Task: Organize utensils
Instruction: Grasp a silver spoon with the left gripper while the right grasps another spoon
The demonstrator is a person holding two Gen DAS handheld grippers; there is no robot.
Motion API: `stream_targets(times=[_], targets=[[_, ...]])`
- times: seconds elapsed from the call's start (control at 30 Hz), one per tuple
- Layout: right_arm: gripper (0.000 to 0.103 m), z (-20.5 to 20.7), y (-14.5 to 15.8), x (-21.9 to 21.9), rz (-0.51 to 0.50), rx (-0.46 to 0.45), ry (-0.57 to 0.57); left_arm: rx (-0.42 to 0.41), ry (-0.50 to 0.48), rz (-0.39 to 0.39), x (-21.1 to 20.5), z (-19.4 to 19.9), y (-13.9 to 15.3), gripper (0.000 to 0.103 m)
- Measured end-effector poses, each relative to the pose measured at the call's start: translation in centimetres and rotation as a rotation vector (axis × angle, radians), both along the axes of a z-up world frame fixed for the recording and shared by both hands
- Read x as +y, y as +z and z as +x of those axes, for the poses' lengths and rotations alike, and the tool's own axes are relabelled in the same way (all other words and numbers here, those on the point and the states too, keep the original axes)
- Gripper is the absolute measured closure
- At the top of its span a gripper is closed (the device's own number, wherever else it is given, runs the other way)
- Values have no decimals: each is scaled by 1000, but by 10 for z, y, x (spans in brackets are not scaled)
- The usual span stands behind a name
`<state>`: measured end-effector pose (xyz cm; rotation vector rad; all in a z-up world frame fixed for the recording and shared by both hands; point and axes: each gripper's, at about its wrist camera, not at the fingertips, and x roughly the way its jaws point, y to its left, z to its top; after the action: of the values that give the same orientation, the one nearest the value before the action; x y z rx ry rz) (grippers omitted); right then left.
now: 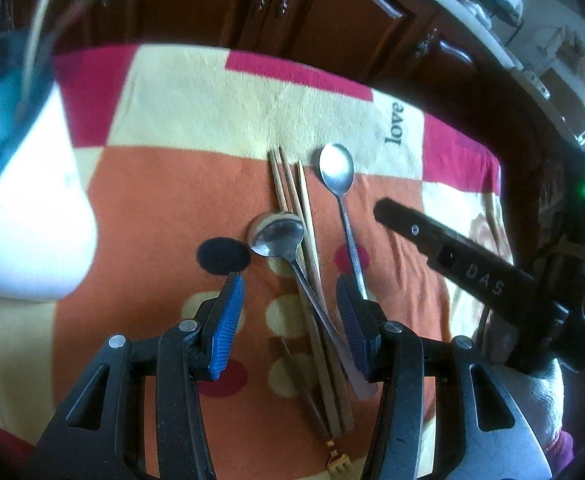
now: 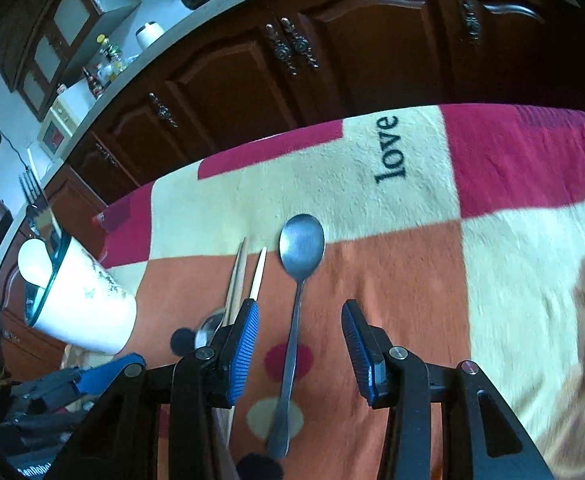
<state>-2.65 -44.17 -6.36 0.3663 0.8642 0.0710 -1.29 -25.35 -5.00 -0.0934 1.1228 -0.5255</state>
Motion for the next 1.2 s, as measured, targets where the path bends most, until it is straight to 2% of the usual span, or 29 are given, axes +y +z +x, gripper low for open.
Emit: stream_targets(times=[0.4,0.5,0.57,0.6,0.7,0.77,0.87,1.03,1.2], targets=[[60,48,-23,-14,33,9,25,44,30,-24,-10,24,-18,56],[61,61,-27,-13,18,8,41,53,32,-26,-12,28,-22,63],[67,66,-27,-9,2,-4,54,55,43,-22,-10,31,-25,78],[69,70,-28,-8,-2,-5,60,58,45,-26,-10,33,-25,79],[86,76,-30,-3,-13,-5,74,52,45,-54,-7,35,-25,87],[91,76,-29,-1,-10,-7,79,35,38,-59,-6,34,-20,99],[100,68,-24,-5,2,-18,70,27,31,-67,-4,31,-16,102],[101,41,-8,-15,37,-60,43,12,15,-90,0,23,-6,103],[102,23,2,-17,8,-58,39,-1,34,-68,0,20,-1,103]])
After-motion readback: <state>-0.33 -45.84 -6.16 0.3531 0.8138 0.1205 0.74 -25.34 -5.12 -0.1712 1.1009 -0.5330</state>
